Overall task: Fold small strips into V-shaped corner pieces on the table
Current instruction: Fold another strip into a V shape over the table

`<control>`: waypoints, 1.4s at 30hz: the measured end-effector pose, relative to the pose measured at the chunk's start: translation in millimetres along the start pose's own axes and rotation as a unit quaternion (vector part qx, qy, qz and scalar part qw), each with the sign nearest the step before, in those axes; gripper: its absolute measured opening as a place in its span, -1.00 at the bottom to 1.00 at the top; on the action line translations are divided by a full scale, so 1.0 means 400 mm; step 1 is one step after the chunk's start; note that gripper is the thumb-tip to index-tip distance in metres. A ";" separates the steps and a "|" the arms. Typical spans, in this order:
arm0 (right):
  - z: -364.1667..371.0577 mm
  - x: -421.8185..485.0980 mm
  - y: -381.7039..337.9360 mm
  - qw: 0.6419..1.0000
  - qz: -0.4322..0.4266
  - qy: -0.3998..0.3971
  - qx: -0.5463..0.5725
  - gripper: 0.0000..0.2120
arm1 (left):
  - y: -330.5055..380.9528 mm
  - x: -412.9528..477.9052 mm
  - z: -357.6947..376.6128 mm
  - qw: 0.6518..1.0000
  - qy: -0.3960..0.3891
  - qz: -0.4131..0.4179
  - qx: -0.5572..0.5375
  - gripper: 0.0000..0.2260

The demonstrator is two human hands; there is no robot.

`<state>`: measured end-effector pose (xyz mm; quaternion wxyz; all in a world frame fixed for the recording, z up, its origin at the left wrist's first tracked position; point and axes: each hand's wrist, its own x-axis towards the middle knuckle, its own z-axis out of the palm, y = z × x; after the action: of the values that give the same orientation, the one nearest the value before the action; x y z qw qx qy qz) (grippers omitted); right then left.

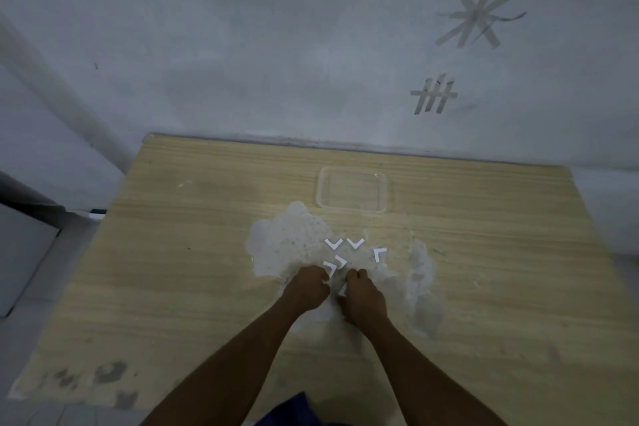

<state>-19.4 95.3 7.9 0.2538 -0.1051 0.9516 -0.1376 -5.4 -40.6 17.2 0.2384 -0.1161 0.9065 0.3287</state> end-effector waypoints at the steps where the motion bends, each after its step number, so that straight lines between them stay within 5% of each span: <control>1: -0.001 0.001 0.000 1.000 0.001 -0.004 0.010 -0.64 | -0.001 0.000 0.001 1.000 0.005 -0.002 -0.005 -0.72; 7: -0.019 0.008 -0.003 0.996 -0.041 -0.012 0.074 -0.61 | 0.015 0.000 -0.001 0.994 0.030 -0.029 -0.101 -0.76; 14: -0.060 0.007 -0.019 0.983 -0.077 0.024 0.165 -0.67 | 0.058 -0.009 -0.039 0.938 0.015 -0.145 -0.314 -0.78; 18: -0.082 0.001 -0.025 0.979 -0.079 0.043 0.181 -0.68 | 0.070 -0.031 -0.057 0.956 0.007 -0.084 -0.281 -0.72; 22: -0.098 -0.009 -0.029 0.977 -0.082 0.067 0.183 -0.68 | 0.087 -0.043 -0.072 0.931 0.028 -0.119 -0.344 -0.75; 42: -0.122 -0.057 -0.060 0.975 -0.104 0.105 0.166 -0.71 | 0.091 -0.074 -0.100 0.920 0.024 -0.116 -0.374 -0.78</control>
<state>-21.9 89.0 66.6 0.1502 -0.1451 0.9207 -0.3297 -7.7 -37.7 78.6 0.1923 -0.3089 0.7031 0.6110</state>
